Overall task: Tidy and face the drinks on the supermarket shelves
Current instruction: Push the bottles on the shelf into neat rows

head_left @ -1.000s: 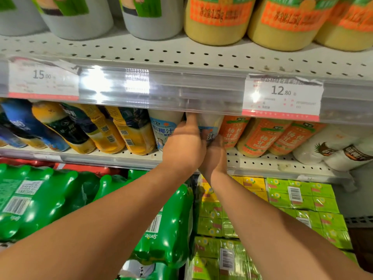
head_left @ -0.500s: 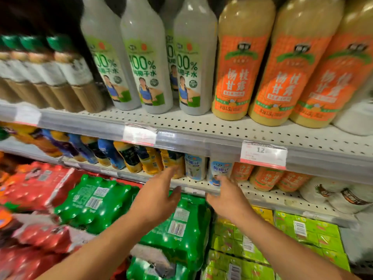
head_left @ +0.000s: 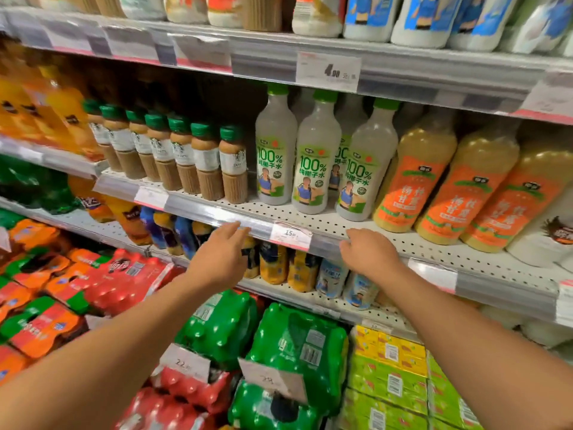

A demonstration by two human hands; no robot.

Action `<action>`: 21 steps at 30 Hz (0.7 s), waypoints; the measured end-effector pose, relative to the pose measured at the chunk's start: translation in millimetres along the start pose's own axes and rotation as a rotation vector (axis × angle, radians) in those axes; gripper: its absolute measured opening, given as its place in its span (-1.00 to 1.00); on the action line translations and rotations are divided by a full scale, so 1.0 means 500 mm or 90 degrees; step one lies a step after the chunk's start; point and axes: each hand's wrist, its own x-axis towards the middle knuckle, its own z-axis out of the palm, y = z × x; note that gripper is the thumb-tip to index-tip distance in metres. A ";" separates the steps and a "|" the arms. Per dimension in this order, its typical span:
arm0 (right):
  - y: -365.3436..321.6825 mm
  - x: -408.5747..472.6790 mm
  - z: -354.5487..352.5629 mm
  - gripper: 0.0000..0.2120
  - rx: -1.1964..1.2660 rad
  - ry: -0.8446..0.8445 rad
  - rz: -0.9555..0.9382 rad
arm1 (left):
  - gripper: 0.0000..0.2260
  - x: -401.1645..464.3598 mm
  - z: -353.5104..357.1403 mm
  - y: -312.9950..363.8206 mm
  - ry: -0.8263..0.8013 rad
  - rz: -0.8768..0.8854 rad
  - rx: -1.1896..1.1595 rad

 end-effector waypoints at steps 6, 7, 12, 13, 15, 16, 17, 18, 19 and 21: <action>-0.041 -0.018 0.034 -0.58 -0.040 0.001 0.075 | -0.25 0.080 0.019 -0.085 -0.153 0.081 0.136; -0.048 -0.021 0.043 -0.56 -0.036 -0.001 0.090 | -0.26 0.085 0.026 -0.092 -0.159 0.092 0.148; -0.076 -0.008 -0.019 -0.58 -0.039 -0.116 0.126 | -0.37 0.119 -0.060 -0.068 -0.221 0.108 0.153; -0.085 -0.009 -0.055 -0.57 -0.040 -0.142 0.122 | -0.42 0.122 -0.100 -0.057 -0.194 0.120 0.140; -0.112 -0.021 -0.133 -0.55 -0.004 -0.120 0.112 | -0.52 0.126 -0.194 -0.039 -0.056 0.176 0.103; -0.128 -0.032 -0.174 -0.57 0.031 -0.066 0.100 | -0.55 0.125 -0.242 -0.030 0.032 0.209 0.083; -0.143 -0.045 -0.215 -0.62 0.078 0.004 0.077 | -0.57 0.123 -0.290 -0.024 0.116 0.238 0.063; -0.159 -0.061 -0.258 -0.70 0.127 0.086 0.041 | -0.56 0.120 -0.336 -0.017 0.187 0.266 0.050; -0.172 -0.079 -0.301 -0.76 0.161 0.176 0.001 | -0.53 0.118 -0.378 -0.010 0.248 0.291 0.055; -0.189 -0.113 -0.391 -0.81 0.174 0.361 -0.078 | -0.44 0.117 -0.446 0.007 0.338 0.300 0.094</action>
